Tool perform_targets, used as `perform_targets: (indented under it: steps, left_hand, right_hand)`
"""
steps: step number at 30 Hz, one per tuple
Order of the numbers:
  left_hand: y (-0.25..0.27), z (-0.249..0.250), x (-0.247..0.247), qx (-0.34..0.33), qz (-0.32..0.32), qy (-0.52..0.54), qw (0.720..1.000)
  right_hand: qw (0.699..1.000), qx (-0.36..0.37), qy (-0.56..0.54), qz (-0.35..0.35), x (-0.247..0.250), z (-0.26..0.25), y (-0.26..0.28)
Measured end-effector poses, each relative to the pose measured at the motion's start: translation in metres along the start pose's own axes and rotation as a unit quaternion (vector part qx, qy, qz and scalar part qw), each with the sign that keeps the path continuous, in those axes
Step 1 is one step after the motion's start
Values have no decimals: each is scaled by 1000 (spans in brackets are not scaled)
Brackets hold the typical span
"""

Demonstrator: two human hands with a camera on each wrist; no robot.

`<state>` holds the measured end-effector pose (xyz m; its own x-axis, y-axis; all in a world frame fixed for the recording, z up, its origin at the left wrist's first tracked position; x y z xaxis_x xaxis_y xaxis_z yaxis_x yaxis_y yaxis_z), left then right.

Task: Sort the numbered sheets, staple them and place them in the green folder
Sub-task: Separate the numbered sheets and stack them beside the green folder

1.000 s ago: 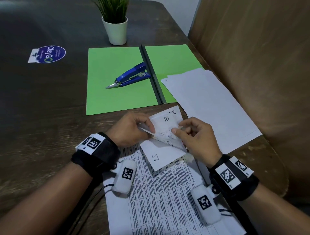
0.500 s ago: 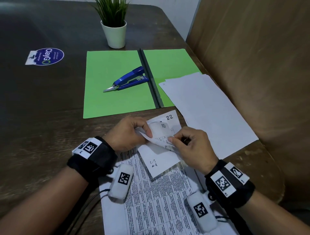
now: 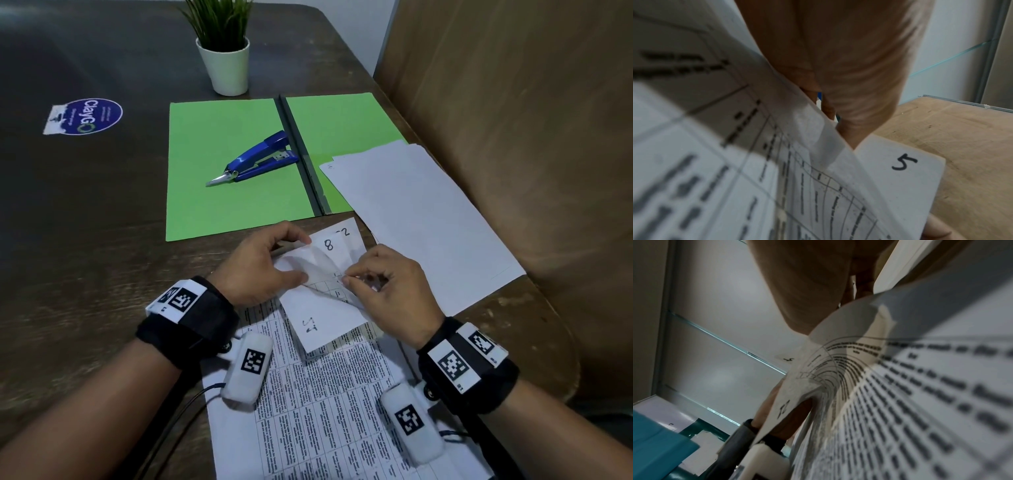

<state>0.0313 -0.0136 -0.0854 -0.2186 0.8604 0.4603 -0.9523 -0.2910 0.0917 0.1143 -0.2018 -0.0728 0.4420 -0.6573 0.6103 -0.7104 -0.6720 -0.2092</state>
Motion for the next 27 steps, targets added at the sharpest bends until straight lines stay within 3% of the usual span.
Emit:
perform_targets:
  steps: [6,15,27]
  left_hand:
    - [-2,2,0,-9,-1,-14,1000]
    - [-2,0,0,-8,8,0,1000]
    - [0,2,-1,6,-1,5,1000]
  right_hand:
    - [1000,8,-6,-29,-4,-3,1]
    - [992,-70,-88,-57,-7,4,3]
    - [993,-31,-112,-36,-2,-12,4]
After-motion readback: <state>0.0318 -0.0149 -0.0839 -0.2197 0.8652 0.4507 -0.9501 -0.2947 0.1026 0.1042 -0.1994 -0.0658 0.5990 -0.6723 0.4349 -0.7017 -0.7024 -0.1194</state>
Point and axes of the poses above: each hand's wrist, its own y-axis away from the middle knuckle, its own x-axis out of the back of the hand, z = x × y, the point moved 7 cm from there along -y, towards the middle knuckle
